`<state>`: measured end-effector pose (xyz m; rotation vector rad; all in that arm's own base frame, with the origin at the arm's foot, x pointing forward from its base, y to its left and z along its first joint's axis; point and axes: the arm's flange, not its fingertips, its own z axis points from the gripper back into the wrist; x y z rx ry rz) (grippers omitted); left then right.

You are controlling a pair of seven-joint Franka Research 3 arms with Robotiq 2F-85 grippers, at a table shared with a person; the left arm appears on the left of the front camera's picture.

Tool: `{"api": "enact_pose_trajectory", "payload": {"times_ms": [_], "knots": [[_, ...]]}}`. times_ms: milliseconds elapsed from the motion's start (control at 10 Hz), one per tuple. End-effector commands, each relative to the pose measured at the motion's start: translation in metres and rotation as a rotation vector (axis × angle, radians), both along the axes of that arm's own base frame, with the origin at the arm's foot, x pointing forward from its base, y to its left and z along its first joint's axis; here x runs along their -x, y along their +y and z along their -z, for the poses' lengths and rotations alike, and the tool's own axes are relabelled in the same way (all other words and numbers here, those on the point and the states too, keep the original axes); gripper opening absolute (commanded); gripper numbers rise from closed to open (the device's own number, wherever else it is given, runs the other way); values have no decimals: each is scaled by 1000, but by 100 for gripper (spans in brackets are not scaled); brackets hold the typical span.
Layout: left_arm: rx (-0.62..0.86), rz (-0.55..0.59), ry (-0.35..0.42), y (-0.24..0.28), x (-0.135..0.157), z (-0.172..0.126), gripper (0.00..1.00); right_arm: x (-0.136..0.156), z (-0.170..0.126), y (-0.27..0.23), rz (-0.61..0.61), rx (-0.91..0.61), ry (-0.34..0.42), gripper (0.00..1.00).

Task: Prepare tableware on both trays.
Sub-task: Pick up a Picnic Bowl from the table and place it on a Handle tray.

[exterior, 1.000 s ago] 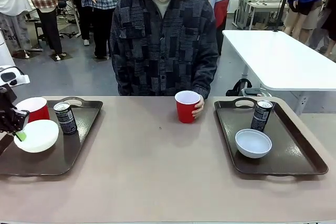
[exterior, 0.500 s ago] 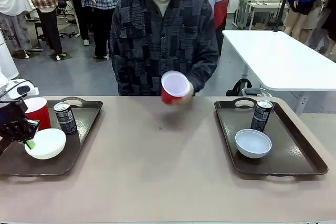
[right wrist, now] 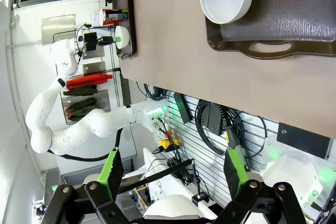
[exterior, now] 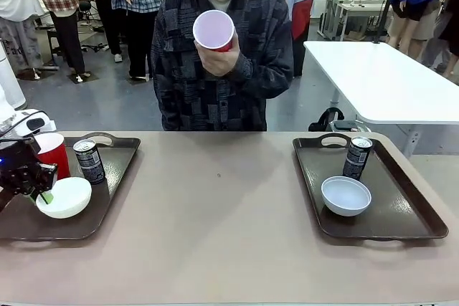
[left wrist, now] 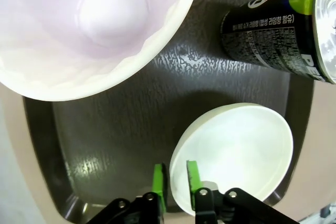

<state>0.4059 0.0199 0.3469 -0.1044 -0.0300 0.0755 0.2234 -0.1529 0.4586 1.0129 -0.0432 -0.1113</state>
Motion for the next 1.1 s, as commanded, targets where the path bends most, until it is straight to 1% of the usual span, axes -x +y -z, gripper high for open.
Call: {"api": "enact_pose_trajectory", "payload": {"times_ms": [0,100,200,400,500,600,700,800,1000], "knots": [[4,-23,-4,-4,10,1,84,-1,-1,0,-2,-25,-23,100],[7,-21,-8,-4,10,-2,86,-1,-1,0,-2,-25,-23,100],[12,-13,-14,-6,11,-8,100,-1,-1,0,-2,-25,-23,100],[22,3,-28,-8,13,-20,100,-1,-1,0,-2,-25,-23,100],[25,13,-35,-11,15,-26,74,-1,-1,0,-2,-25,-23,100],[17,21,-37,-12,19,-33,83,-1,-1,0,-2,-25,-23,100],[6,28,-38,-14,22,-39,94,-1,-1,0,-2,-25,-23,100],[-5,39,-34,-17,26,-46,100,-1,-1,0,-2,-25,-23,100],[-15,68,-35,-22,42,-64,100,-1,-1,0,-2,-25,-23,100]]}}
